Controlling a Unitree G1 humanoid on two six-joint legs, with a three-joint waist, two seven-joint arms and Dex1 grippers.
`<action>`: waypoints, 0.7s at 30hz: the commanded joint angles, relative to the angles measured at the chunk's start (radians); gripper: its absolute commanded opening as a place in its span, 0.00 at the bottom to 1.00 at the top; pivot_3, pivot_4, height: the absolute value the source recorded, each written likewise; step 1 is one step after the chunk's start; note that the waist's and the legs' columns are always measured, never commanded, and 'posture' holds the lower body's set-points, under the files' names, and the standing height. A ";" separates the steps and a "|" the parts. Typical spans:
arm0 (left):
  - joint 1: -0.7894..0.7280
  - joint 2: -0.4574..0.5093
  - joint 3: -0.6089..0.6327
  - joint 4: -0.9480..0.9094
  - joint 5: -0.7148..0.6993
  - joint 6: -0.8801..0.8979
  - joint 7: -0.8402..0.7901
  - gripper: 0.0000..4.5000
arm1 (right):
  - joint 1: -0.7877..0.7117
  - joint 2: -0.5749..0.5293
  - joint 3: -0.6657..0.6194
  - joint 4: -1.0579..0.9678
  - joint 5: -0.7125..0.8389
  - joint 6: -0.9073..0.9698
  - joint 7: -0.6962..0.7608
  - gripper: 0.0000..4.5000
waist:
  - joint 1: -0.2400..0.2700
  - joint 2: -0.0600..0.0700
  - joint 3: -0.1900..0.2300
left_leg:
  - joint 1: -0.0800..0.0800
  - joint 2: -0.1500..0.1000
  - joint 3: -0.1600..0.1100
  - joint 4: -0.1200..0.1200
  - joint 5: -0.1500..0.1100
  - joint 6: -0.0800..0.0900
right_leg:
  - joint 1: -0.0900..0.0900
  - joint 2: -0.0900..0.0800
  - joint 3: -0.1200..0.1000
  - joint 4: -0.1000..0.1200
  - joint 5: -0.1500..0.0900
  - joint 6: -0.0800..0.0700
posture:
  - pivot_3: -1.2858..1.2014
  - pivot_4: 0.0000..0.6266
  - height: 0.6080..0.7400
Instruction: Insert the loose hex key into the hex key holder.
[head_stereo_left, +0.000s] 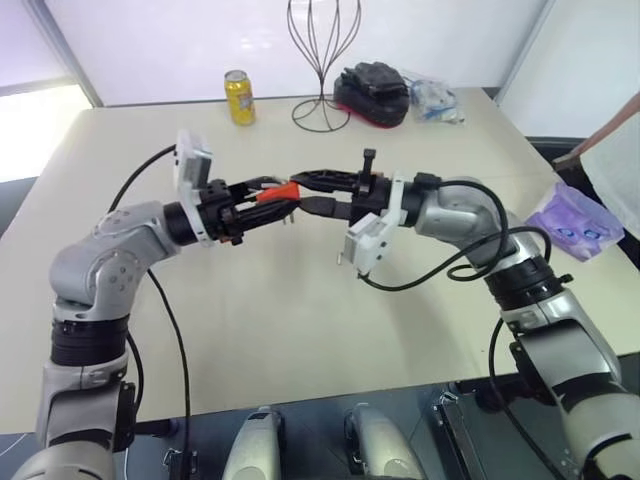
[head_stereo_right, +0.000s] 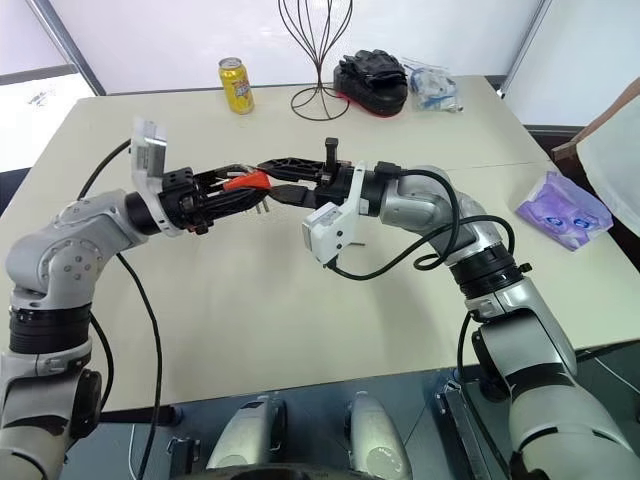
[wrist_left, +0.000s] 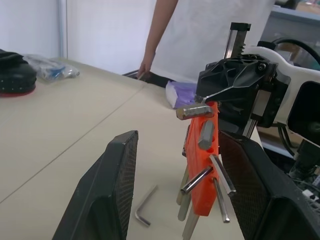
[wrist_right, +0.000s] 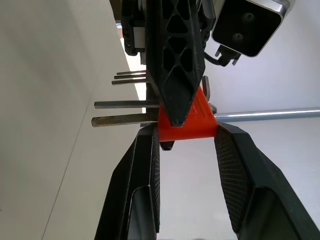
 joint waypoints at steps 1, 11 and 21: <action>-0.018 0.004 0.032 -0.017 -0.018 -0.015 0.004 0.58 | -0.015 0.003 -0.024 -0.025 0.029 -0.002 -0.003 0.23 | 0.000 0.000 0.000 | 0.000 0.000 0.000 0.000 0.000 0.000 | 0.000 0.000 0.000 0.000 0.000 0.000 | 0.52 0.24 1.00; -0.009 0.009 0.030 -0.020 -0.019 -0.016 0.005 0.28 | -0.013 0.003 -0.026 -0.027 0.032 -0.001 -0.001 0.23 | 0.000 0.000 0.000 | 0.000 0.000 0.000 0.000 0.000 0.000 | 0.000 0.000 0.000 0.000 0.000 0.000 | 0.52 0.24 1.00; 0.002 0.007 0.032 -0.030 -0.019 -0.020 0.009 0.01 | -0.015 0.004 -0.026 -0.024 0.034 0.008 0.001 0.23 | 0.000 0.000 0.000 | 0.000 0.000 0.000 0.000 0.000 0.000 | 0.000 0.000 0.000 0.000 0.000 0.000 | 0.52 0.24 1.00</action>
